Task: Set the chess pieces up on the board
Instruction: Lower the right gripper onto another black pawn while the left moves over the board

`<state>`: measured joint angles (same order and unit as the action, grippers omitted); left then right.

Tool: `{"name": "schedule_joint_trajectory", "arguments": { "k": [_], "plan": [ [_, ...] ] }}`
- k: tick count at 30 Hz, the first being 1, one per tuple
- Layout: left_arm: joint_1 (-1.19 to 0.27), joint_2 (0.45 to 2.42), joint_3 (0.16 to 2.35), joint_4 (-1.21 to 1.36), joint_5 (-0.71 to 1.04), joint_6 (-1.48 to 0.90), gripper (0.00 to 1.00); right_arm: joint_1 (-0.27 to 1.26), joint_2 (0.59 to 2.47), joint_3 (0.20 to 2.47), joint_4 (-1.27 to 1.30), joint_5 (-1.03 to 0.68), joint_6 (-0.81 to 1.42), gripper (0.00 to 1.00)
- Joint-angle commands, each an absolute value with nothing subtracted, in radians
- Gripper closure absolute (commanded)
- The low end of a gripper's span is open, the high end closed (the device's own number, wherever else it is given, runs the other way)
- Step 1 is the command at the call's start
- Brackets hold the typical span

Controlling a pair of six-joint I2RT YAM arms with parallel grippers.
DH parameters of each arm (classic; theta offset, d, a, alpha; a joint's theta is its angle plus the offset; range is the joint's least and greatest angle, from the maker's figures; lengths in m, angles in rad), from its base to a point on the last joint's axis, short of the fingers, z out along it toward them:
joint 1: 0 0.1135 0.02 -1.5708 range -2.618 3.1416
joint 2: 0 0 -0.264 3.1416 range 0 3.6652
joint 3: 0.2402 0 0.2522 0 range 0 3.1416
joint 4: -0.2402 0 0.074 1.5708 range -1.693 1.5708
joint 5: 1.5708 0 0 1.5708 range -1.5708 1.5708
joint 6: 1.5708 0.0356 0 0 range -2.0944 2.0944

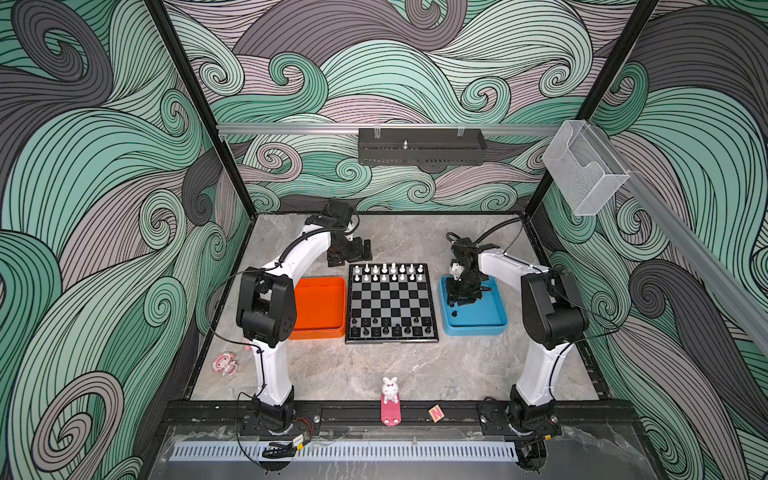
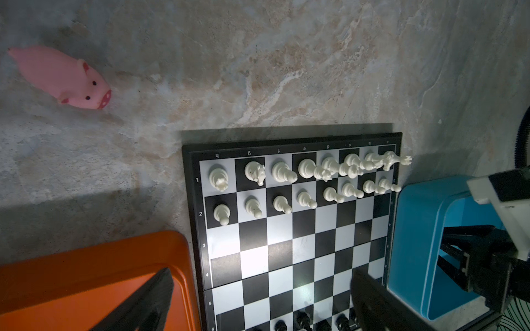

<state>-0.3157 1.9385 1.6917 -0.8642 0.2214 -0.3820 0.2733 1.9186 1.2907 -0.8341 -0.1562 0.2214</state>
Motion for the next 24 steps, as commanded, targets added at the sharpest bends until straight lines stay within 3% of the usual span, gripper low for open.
{"name": "schedule_joint_trajectory", "arguments": {
  "k": [1,11,24],
  "plan": [
    [-0.321,1.952,1.698,-0.871,0.224,-0.373,0.01,0.279,1.933,1.313,-0.843,-0.156,0.229,0.68],
    [-0.321,1.951,1.698,-0.871,0.230,-0.373,0.01,0.285,1.921,1.312,-0.851,-0.151,0.228,0.81],
    [-0.320,1.944,1.698,-0.872,0.228,-0.376,0.01,0.289,1.882,1.314,-0.866,-0.134,0.223,0.87]
  ]
}}
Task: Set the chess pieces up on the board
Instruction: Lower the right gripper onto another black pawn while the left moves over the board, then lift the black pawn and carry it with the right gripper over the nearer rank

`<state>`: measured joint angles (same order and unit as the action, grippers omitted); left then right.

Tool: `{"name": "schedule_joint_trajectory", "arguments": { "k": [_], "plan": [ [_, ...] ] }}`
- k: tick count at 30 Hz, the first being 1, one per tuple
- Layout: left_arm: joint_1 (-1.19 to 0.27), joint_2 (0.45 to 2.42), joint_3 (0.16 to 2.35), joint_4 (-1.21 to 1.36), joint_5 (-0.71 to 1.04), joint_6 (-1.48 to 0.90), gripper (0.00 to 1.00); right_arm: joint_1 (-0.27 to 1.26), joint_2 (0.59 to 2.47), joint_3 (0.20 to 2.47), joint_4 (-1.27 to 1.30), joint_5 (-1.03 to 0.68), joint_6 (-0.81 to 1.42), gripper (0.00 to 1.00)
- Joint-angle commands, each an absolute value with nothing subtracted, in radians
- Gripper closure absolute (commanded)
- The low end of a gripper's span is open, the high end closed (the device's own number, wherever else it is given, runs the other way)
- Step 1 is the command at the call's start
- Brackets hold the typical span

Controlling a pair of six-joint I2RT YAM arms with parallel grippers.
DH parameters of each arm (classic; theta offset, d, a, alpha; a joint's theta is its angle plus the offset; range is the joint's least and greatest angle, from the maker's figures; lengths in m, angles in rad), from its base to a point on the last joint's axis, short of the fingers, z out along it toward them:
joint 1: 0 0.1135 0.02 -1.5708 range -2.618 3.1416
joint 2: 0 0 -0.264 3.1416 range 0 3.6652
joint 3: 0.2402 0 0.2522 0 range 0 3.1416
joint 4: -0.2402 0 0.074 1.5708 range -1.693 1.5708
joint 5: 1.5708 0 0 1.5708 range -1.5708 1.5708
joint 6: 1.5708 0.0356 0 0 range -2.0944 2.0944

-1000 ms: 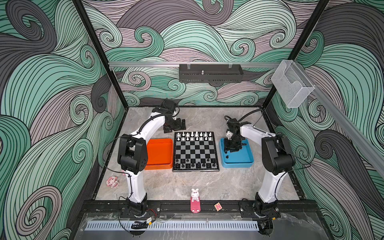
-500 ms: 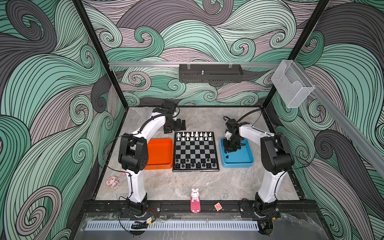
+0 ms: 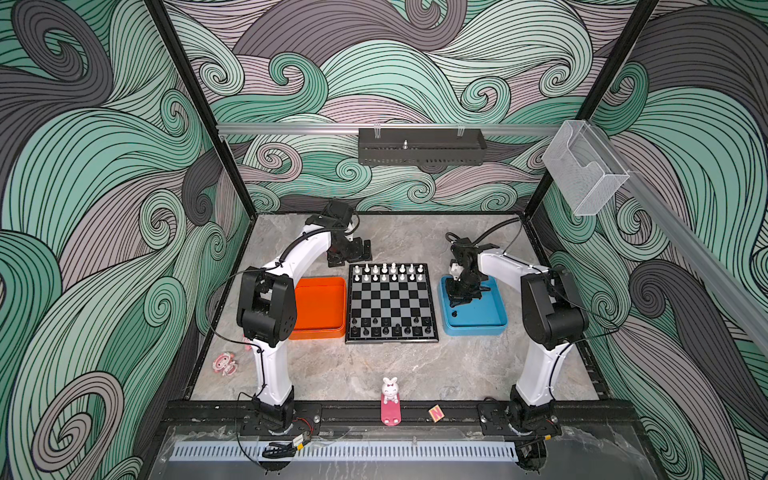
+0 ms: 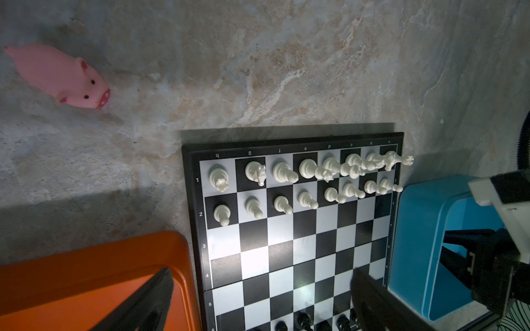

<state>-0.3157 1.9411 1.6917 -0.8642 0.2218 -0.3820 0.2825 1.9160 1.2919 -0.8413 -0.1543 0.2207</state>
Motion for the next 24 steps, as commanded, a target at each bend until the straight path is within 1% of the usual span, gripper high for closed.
{"name": "schedule_joint_trajectory", "arguments": {
  "k": [1,18,24],
  "plan": [
    [-0.320,1.943,1.698,-0.872,0.229,-0.376,0.01,0.288,1.881,1.315,-0.868,-0.134,0.222,0.87],
    [-0.319,1.945,1.703,-0.876,0.226,-0.376,0.01,0.288,1.836,1.326,-0.899,-0.105,0.212,0.89],
    [-0.309,1.950,1.724,-0.908,0.169,-0.376,0.01,0.303,1.796,1.374,-0.936,-0.107,0.202,0.90]
  ]
}}
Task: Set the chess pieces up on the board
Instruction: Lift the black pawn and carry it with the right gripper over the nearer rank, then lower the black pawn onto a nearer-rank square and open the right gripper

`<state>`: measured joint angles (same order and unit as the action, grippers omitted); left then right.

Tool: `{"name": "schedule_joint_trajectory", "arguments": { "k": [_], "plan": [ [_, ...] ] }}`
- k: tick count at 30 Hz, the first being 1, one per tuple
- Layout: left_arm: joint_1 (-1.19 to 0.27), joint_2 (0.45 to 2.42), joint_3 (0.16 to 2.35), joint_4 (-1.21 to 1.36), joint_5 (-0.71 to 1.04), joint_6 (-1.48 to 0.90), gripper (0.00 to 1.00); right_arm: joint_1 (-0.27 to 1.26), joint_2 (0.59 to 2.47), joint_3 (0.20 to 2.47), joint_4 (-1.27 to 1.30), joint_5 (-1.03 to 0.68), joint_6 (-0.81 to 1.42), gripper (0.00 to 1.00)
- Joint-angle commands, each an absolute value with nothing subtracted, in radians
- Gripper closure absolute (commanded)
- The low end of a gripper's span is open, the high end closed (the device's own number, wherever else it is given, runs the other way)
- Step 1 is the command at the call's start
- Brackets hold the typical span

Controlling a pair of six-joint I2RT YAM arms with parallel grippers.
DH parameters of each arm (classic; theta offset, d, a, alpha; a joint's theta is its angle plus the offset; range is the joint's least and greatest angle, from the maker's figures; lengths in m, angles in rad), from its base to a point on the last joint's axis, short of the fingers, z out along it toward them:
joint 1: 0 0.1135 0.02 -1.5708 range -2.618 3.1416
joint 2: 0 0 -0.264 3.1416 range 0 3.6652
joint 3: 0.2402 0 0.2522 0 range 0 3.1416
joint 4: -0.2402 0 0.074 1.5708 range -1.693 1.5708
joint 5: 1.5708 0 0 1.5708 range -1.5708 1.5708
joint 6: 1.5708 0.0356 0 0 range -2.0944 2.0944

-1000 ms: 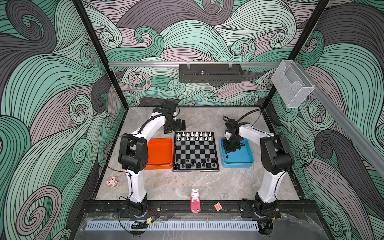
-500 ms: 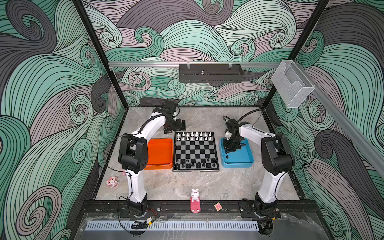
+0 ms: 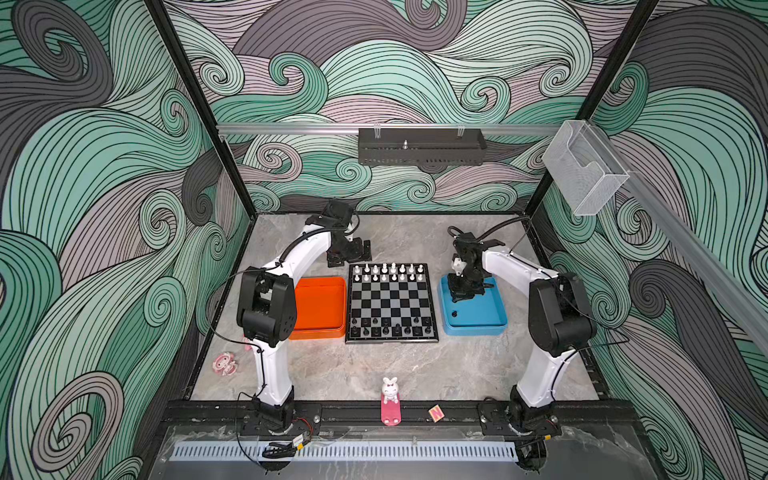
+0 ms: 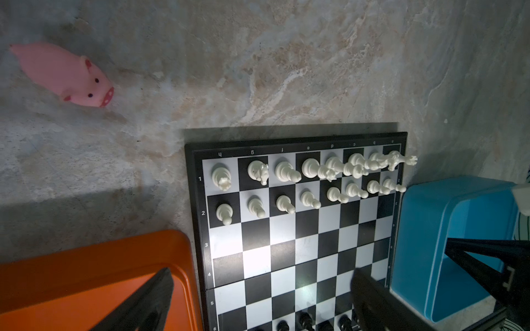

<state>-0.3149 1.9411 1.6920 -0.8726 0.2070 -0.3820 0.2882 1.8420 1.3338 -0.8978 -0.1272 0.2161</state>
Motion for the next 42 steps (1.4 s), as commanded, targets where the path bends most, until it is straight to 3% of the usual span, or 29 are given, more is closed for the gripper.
{"name": "schedule_joint_trajectory", "arguments": {
  "k": [1,8,24,42],
  "plan": [
    [-0.303,1.948,1.726,-0.909,0.166,-0.373,0.01,0.309,1.793,1.387,-0.944,-0.101,0.198,0.90],
    [-0.242,1.937,1.728,-0.910,0.167,-0.376,0.01,0.377,1.805,1.488,-0.981,-0.102,0.195,0.90],
    [-0.111,1.914,1.723,-0.905,0.179,-0.376,0.01,0.710,1.968,1.655,-0.991,-0.162,0.262,0.89],
    [-0.100,1.919,1.720,-0.900,0.198,-0.379,0.01,0.794,2.042,1.606,-0.980,-0.197,0.278,0.89]
  ]
}}
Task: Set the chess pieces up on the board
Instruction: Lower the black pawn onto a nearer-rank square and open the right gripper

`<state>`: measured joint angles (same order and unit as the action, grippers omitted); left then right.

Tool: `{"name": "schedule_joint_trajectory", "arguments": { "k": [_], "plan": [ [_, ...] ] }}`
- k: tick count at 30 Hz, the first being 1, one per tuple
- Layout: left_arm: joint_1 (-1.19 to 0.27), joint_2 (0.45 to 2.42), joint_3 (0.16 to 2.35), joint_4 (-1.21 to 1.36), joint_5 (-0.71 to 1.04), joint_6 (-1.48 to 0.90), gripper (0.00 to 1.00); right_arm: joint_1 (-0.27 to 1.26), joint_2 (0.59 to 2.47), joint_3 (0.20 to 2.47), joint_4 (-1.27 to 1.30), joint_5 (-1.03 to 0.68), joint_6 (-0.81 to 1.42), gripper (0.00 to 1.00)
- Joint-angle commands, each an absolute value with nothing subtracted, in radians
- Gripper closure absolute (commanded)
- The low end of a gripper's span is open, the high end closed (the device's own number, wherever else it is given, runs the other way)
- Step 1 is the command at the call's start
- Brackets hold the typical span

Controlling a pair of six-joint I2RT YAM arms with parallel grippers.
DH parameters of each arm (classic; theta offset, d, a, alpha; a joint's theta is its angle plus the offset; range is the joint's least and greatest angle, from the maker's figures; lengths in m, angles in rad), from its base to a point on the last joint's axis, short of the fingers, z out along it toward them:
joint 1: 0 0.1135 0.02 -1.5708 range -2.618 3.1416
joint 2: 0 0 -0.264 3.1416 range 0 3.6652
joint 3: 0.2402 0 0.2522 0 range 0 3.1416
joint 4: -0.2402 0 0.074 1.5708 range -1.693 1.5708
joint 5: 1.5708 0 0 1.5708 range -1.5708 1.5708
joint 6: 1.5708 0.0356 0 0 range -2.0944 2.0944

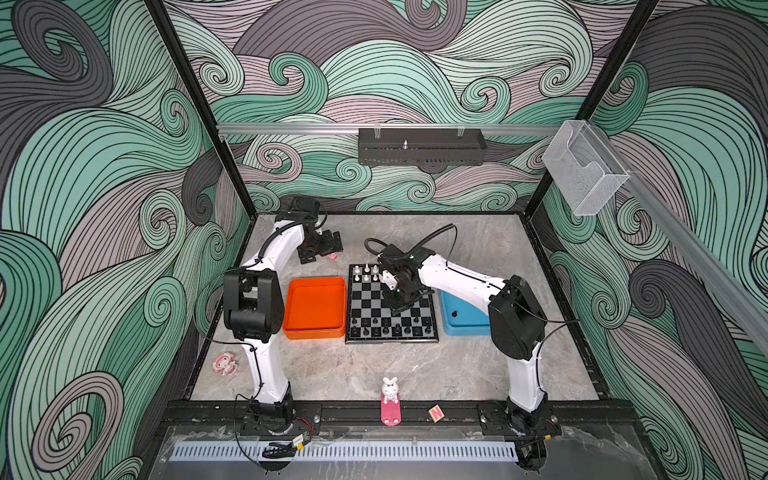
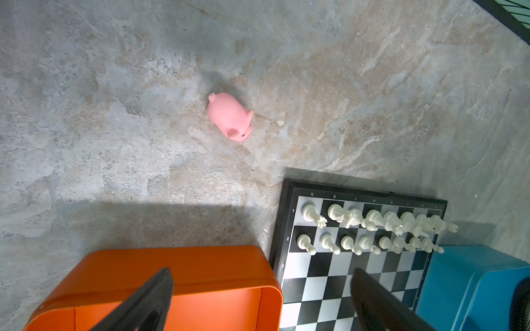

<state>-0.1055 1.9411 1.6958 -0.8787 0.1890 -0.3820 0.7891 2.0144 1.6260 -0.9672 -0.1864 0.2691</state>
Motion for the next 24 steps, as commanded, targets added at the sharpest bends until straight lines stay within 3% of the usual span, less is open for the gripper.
{"name": "schedule_joint_trajectory", "arguments": {
  "k": [1,24],
  "plan": [
    [-0.100,1.919,1.720,-0.901,0.200,-0.379,0.01,0.795,2.043,1.601,-0.978,-0.199,0.278,0.89],
    [-0.100,1.921,1.718,-0.897,0.204,-0.380,0.01,0.798,2.072,1.574,-0.958,-0.194,0.281,0.88]
  ]
}}
